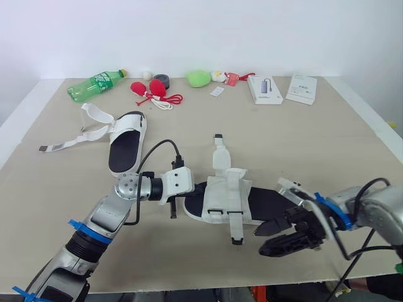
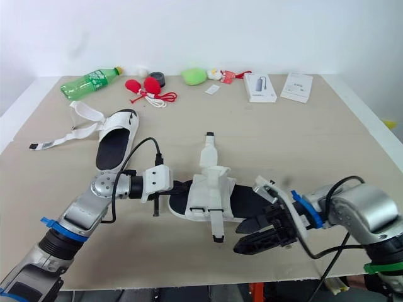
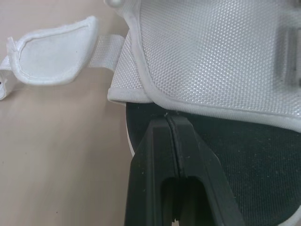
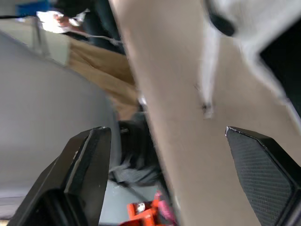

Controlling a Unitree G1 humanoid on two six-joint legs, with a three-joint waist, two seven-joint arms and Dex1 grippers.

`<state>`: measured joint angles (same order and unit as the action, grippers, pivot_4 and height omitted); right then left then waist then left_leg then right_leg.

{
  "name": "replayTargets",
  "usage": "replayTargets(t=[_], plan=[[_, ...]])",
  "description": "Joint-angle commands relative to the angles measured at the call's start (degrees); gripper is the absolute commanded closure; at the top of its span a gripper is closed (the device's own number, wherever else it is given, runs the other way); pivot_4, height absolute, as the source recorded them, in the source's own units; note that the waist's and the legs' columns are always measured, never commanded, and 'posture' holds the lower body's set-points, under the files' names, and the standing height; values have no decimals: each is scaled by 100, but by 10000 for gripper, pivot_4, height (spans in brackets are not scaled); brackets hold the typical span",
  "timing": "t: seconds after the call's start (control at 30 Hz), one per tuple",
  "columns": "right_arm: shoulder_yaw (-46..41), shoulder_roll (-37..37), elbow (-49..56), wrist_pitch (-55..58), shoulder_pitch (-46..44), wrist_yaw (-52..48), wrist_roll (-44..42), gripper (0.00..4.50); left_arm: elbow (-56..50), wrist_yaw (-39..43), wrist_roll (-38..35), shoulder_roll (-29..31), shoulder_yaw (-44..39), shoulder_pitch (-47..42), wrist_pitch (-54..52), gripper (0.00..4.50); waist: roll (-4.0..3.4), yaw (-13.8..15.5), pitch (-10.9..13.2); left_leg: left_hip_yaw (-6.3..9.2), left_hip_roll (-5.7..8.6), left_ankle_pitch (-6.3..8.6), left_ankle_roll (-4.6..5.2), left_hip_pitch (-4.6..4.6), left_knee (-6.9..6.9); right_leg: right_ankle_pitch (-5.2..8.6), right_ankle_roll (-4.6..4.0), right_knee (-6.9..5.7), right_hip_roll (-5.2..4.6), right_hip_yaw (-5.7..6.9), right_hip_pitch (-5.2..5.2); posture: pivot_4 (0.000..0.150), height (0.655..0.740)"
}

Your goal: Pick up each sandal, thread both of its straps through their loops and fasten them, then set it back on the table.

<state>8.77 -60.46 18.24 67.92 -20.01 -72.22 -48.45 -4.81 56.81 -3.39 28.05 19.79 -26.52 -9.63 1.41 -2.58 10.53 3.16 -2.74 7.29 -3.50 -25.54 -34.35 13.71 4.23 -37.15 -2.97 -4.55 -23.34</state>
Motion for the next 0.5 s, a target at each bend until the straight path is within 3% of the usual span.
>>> replayTargets(t=[0.03,0.5], plan=[[-277,338,-82,-176,-124,366,36,3216,-38,-9,-12,53,-112,-42,5,45000,2,1,-1,0,0,0,0,0,-1,0,0,0,0,0,0,1500,7400],[28,1460,-390,-296,-599,1145,354,3216,869,-474,333,13,-281,-528,496,45000,7,-3,-3,1,0,0,0,1,-3,-3,1,0,0,0,4,1500,7400]])
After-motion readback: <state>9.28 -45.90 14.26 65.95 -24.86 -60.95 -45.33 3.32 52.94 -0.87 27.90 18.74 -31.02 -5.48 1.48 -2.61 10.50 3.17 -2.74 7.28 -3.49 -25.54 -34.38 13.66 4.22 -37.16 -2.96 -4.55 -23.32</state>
